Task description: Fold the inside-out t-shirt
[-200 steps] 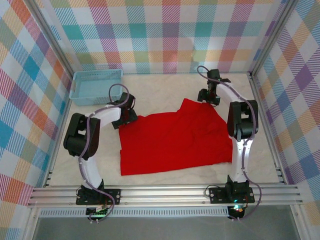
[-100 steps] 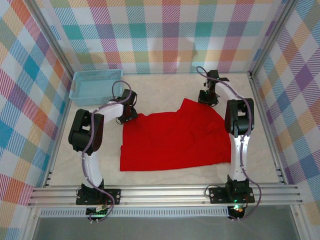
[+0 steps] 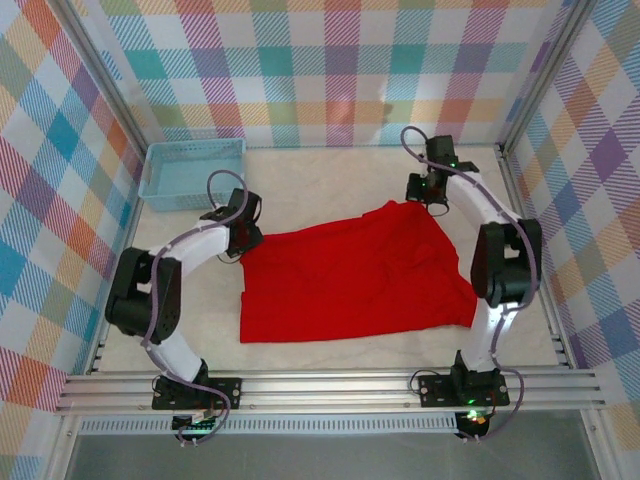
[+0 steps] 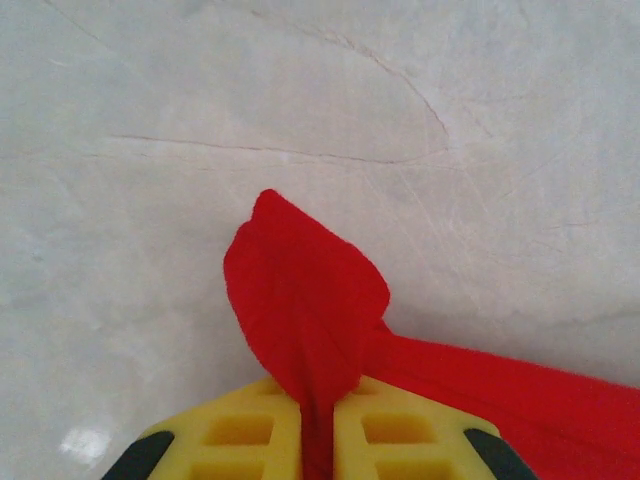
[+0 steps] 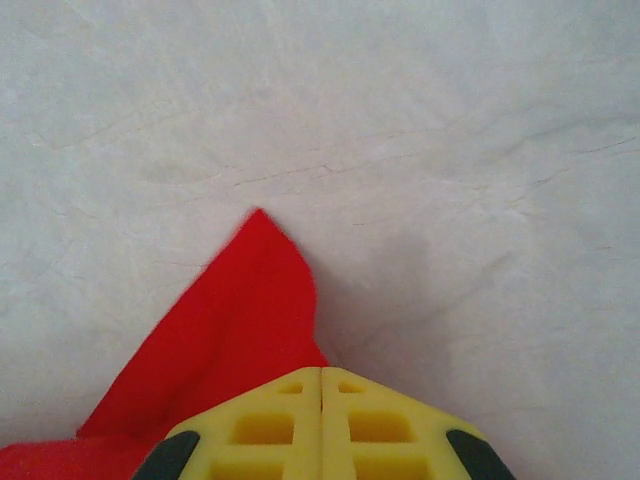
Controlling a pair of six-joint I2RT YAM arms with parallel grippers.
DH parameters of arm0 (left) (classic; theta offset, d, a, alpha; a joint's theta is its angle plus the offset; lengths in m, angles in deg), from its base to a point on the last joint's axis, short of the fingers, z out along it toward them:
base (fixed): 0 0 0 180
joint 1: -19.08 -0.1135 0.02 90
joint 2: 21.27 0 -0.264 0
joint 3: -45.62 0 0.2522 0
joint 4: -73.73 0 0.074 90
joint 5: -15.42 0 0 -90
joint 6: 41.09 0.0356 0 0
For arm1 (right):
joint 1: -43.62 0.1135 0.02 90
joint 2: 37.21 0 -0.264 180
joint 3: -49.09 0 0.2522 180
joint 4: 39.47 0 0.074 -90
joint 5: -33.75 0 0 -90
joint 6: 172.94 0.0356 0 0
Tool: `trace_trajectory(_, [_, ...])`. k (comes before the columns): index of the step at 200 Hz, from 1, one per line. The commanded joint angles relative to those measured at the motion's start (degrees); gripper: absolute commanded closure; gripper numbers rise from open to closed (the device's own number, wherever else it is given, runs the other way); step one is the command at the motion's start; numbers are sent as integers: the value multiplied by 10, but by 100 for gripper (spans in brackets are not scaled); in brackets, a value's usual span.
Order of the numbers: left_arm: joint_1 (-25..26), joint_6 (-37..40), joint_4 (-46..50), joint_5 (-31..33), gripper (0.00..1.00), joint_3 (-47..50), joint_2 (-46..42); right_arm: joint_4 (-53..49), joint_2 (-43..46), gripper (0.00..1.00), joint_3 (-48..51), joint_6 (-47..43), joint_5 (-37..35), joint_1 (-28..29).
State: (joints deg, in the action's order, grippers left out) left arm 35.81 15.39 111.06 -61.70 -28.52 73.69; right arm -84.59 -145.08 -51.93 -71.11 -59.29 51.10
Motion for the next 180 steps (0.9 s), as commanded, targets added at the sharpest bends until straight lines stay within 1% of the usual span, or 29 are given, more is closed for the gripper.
trace_trajectory(1, [-4, 6, 1, 28, 87, 26, -37, 39, 22, 90, 47, -5, -23, 1])
trace_trajectory(13, [-4, 2, -1, 11, 90, 41, -53, 34, 37, 90, 75, 10, -16, 2])
trace_trajectory(28, [2, -8, -13, -14, 91, 75, -85, 53, 73, 90, 135, 31, 10, 5])
trace_trajectory(41, [12, -14, -14, -29, 90, 107, -121, 61, 112, 88, 186, 56, 13, 11])
trace_trajectory(52, [23, -15, -17, -37, 85, 132, -147, 64, 140, 85, 228, 67, 18, 15])
trace_trajectory(61, [31, -14, -14, -50, 82, 148, -159, 55, 156, 84, 252, 84, 7, 15])
trace_trajectory(75, [39, -18, -7, -62, 82, 166, -171, 35, 173, 83, 276, 100, -23, 15])
trace_trajectory(83, [44, -21, -6, -63, 81, 179, -181, 30, 180, 76, 289, 108, -35, 15])
trace_trajectory(90, [45, -24, -5, -65, 78, 190, -191, 19, 183, 69, 298, 114, -47, 15])
trace_trajectory(100, [45, -30, 4, -61, 71, 203, -205, 9, 184, 65, 306, 118, -53, 14])
trace_trajectory(108, [45, -33, 16, -52, 62, 209, -215, 9, 185, 62, 312, 117, -50, 13])
trace_trajectory(120, [45, -33, 32, -34, 46, 212, -226, 10, 187, 57, 309, 120, -39, 8])
trace_trajectory(129, [39, -29, 41, -23, 39, 209, -229, 17, 189, 54, 299, 117, -23, 6])
trace_trajectory(138, [28, -21, 44, -23, 36, 200, -228, 16, 187, 51, 278, 116, -14, 5])
trace_trajectory(150, [-1, -13, 46, -33, 31, 182, -220, 3, 169, 47, 238, 119, -13, 2])
trace_trajectory(164, [-34, -4, 41, -68, 29, 157, -195, -22, 130, 46, 177, 131, -6, -9])
trace_trajectory(180, [-40, 6, 39, -79, 27, 126, -160, -29, 81, 45, 119, 134, 8, -18])
